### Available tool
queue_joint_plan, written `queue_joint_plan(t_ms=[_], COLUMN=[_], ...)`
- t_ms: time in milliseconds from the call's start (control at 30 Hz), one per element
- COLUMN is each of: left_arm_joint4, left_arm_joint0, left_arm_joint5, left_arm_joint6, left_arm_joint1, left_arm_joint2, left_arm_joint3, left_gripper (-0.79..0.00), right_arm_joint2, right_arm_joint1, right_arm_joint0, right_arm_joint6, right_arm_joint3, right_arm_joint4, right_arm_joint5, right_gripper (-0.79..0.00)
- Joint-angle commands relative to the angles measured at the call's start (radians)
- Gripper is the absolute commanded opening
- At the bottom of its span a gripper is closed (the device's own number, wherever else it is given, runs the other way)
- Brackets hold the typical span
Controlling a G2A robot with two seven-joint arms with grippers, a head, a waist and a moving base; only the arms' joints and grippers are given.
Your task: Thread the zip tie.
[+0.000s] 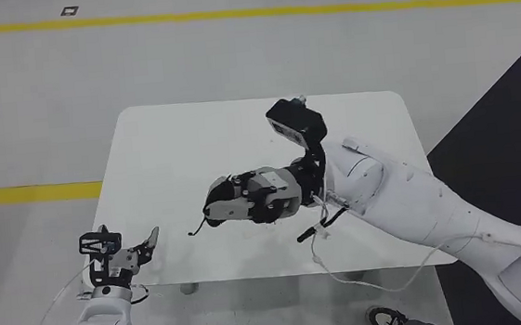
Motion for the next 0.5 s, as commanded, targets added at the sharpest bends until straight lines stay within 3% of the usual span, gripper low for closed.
queue_joint_plan(t_ms=[0,100,200,333,467], left_arm_joint4=[0.000,0.000,0.000,0.000,0.000], left_arm_joint0=[0.000,0.000,0.000,0.000,0.000], left_arm_joint5=[0.000,0.000,0.000,0.000,0.000], left_arm_joint6=[0.000,0.000,0.000,0.000,0.000], left_arm_joint1=[0.000,0.000,0.000,0.000,0.000], left_arm_joint2=[0.000,0.000,0.000,0.000,0.000], left_arm_joint3=[0.000,0.000,0.000,0.000,0.000], left_gripper=[0.000,0.000,0.000,0.000,0.000], right_arm_joint2=[0.022,0.057,0.079,0.103,0.105], right_arm_joint1=[0.020,0.034,0.033,0.013,0.000], right_arm_joint0=[-0.040,-0.079,-0.097,-0.111,-0.108], right_arm_joint6=[0.138,0.278,0.417,0.513,0.541], right_arm_joint3=[0.016,-0.008,-0.010,-0.007,0.005], right_arm_joint4=[0.244,0.525,0.738,0.872,0.878], right_arm_joint5=[0.000,0.012,0.092,0.188,0.216], right_gripper=[-0.785,-0.785,-0.785,-0.785,-0.785])
